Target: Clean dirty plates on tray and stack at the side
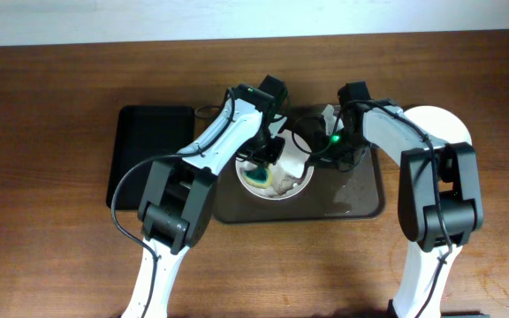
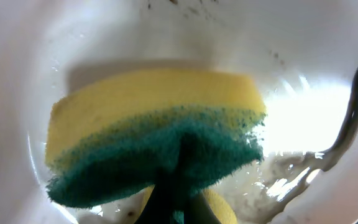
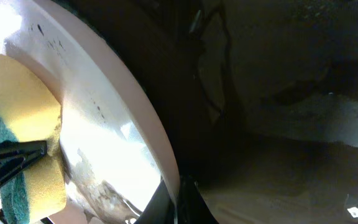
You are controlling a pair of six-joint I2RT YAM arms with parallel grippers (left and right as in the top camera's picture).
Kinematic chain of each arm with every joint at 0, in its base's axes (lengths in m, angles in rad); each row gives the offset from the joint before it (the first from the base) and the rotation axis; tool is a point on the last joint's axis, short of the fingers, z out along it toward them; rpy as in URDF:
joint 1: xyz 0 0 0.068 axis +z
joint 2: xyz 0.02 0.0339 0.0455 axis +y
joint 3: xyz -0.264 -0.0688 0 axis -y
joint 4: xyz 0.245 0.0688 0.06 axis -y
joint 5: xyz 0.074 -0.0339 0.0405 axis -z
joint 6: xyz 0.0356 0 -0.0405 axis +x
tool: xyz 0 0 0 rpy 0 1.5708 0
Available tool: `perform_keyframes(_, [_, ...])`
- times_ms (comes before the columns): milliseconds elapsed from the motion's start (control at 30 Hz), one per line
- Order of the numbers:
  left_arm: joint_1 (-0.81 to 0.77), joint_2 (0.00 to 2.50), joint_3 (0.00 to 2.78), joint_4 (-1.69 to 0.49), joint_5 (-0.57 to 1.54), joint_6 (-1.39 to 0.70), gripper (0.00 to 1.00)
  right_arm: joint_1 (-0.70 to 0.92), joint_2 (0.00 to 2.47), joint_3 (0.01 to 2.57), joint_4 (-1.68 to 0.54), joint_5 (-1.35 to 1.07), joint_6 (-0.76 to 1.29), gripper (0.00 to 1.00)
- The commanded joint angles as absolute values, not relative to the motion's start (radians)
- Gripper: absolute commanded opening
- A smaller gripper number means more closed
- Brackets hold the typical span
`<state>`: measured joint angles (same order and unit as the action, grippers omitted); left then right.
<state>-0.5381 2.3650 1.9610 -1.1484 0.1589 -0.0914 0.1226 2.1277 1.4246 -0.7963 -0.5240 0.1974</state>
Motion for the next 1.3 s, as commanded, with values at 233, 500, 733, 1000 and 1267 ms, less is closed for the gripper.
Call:
perform_keyframes(233, [-0.554, 2.413, 1.949, -0.932, 0.253, -0.276, 0.00, 0.126, 2.140, 1.412, -0.796, -0.485, 0.199, 0.04])
perform_keyframes(500, [-0.485, 2.412, 2.000, -0.897, 0.280, -0.329, 0.00, 0.123, 2.140, 1.397, -0.852, -0.484, 0.271, 0.04])
perform_keyframes(733, [-0.334, 2.412, 2.427, -1.307, 0.078, -0.317, 0.00, 0.122, 2.030, 1.447, -0.915, -0.244, 0.263, 0.04])
perform_keyframes(1000, [-0.335, 2.412, 2.427, -1.345, 0.078, -0.317, 0.00, 0.385, 1.603, 1.448, -1.116, 0.747, 0.464, 0.04])
perform_keyframes(1267, [-0.335, 2.412, 2.427, -1.348, 0.078, -0.318, 0.00, 0.717, 1.600, 1.448, -1.281, 1.363, 0.697, 0.04])
